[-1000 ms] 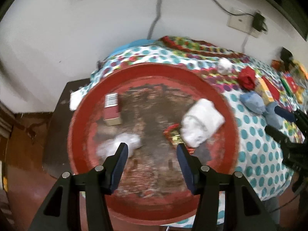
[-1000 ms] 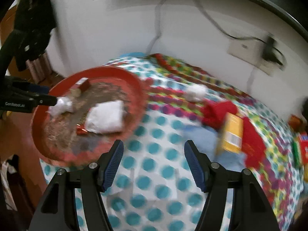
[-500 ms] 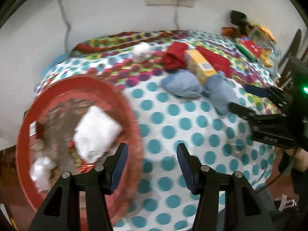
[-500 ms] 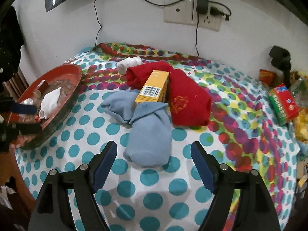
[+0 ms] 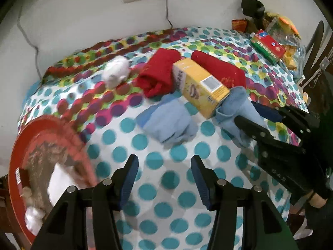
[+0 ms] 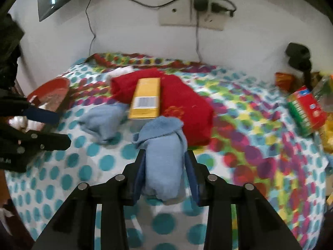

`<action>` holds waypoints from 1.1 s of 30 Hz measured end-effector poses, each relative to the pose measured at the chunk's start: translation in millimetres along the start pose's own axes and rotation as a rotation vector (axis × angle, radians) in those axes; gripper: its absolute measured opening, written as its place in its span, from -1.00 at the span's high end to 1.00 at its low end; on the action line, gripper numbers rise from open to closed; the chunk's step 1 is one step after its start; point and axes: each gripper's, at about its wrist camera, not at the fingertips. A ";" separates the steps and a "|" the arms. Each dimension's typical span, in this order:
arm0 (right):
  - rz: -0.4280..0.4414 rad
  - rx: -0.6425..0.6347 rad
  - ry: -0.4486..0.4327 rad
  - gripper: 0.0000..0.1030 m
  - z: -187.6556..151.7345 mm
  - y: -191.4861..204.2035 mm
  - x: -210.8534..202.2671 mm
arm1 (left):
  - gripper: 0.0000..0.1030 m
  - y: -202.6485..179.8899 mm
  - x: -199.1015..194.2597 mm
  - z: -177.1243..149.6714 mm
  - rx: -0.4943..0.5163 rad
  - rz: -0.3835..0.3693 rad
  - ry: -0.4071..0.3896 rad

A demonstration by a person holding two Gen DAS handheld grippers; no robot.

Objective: Organize objects
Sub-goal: 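Grasp a light blue sock with the left tool while the right tool grasps another blue sock, then carry the light blue sock onto the red tray and open the left tool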

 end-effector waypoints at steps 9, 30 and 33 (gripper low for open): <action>0.071 0.042 0.018 0.32 -0.3 -13.3 5.0 | -0.05 -16.8 29.6 34.5 0.036 0.068 0.025; 0.056 0.027 0.065 0.18 -1.0 -8.5 13.8 | 0.37 6.0 14.4 10.7 0.021 0.022 -0.080; 0.053 0.025 0.064 0.18 -0.9 -7.8 14.8 | 0.37 2.5 7.1 1.4 0.031 0.028 -0.079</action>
Point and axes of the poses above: each gripper's, at about its wrist camera, not at the fingertips, and x roughly the way its jaws point, y to its left, z to its top, and after that the axes turned 9 degrees about x, right-handed
